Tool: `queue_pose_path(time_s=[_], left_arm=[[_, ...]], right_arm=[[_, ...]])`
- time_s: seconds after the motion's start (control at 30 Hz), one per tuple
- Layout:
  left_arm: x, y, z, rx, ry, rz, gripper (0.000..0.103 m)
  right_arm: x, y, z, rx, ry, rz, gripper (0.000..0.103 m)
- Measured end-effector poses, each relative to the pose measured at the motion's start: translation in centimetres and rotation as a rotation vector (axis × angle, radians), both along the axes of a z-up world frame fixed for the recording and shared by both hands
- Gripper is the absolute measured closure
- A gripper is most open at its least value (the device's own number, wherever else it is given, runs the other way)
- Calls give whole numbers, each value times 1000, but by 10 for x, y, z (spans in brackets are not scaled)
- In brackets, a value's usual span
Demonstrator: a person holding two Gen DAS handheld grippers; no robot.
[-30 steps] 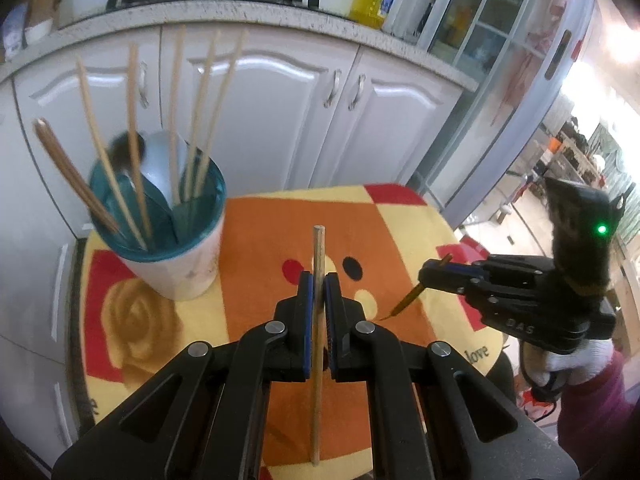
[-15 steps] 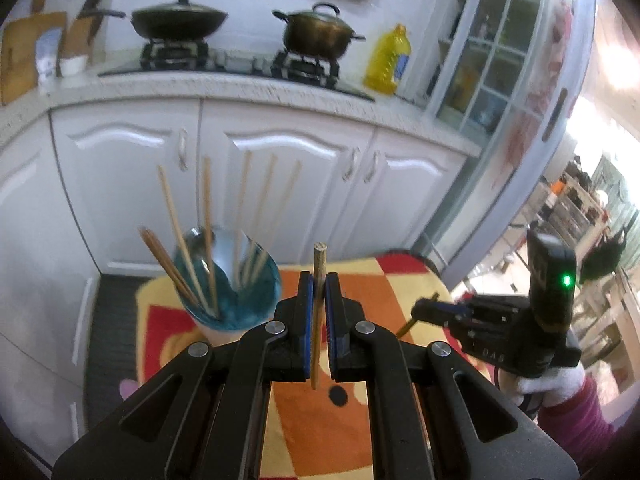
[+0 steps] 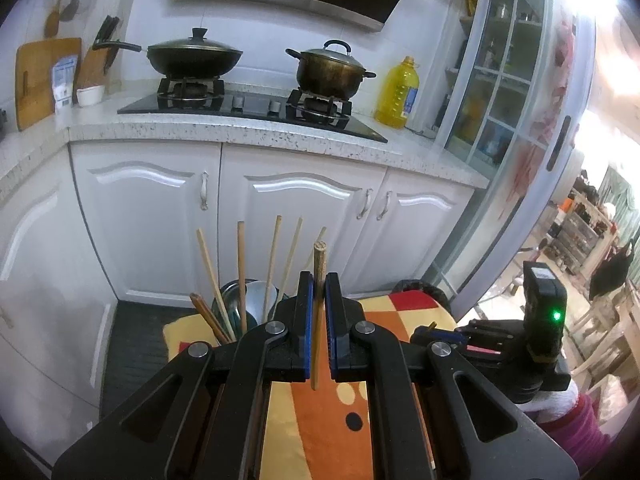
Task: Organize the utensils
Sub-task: 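Lift the chopstick and gold fork upright and carry them over the holder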
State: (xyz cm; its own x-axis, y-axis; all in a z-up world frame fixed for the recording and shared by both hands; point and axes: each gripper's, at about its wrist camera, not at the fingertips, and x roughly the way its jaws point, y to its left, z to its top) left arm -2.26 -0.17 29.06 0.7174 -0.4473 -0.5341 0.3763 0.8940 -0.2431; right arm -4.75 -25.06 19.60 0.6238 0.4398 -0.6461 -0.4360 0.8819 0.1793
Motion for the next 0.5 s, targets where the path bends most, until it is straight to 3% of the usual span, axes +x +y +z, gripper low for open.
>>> queue_pose_path(time_s=[0.5], left_arm=[[2, -7, -5, 25, 10, 19, 99]], right_arm=[[6, 7, 11, -40, -10, -3, 97]])
